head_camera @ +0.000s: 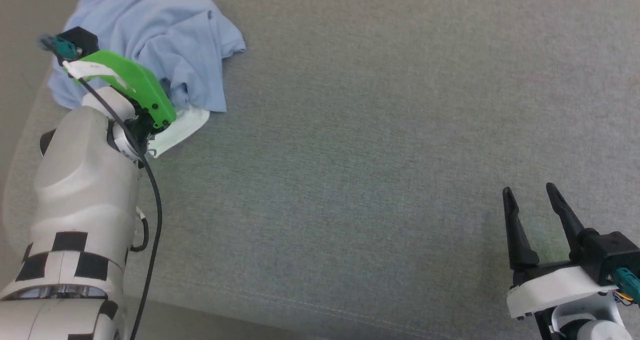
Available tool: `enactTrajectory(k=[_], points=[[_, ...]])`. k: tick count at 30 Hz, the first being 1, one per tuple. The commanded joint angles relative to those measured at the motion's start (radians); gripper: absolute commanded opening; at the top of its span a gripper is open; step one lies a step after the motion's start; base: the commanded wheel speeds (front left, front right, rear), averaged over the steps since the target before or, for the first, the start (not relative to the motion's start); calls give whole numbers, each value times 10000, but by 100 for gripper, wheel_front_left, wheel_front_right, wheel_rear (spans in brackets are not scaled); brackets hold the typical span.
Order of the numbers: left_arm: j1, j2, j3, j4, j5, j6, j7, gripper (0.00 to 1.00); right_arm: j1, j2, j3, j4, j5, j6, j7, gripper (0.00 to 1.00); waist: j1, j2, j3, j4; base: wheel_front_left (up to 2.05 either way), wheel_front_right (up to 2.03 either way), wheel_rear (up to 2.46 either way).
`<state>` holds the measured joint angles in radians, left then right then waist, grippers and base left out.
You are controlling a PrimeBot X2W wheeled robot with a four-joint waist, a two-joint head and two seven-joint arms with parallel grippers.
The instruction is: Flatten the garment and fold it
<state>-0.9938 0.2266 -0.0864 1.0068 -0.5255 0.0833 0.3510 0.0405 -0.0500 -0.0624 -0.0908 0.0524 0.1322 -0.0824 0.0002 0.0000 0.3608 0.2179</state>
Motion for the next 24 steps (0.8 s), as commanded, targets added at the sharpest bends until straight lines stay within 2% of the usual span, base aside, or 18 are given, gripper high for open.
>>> enactTrajectory(k=[1, 7, 10, 11, 12, 16, 24], points=[[-172, 23, -93, 155, 83, 159, 305, 100, -164, -3, -17, -88, -80, -15, 7, 100, -2, 0, 457, -323, 0, 0, 0], [-60, -222, -405, 757, 135, 503, 1608, 100, -132, -3, -31, -163, -72, -15, 68, 100, -2, 0, 616, -193, 0, 0, 0], [44, -350, -326, 784, -21, 514, 1616, 100, -161, -3, -23, -177, -88, -15, 84, 100, -2, 0, 648, -120, 0, 0, 0], [68, -400, -269, 742, -97, 497, 1506, 17, -174, -3, -28, -173, -95, -15, 86, 100, -2, 0, 642, -77, 0, 0, 0], [85, -413, -255, 698, -112, 490, 1371, 0, -186, -3, -26, -167, -95, -15, 84, 100, -2, 0, 627, -43, 0, 0, 0], [30, -378, -34, 352, -250, 467, 381, 0, -218, -3, 12, -43, -74, -15, 55, 100, -2, 0, 417, 123, 0, 0, 0], [-605, 23, 286, -625, -327, -40, -1893, 0, -223, -3, 292, 615, 248, -15, -197, 100, -2, 0, -622, 329, 0, 0, 0]])
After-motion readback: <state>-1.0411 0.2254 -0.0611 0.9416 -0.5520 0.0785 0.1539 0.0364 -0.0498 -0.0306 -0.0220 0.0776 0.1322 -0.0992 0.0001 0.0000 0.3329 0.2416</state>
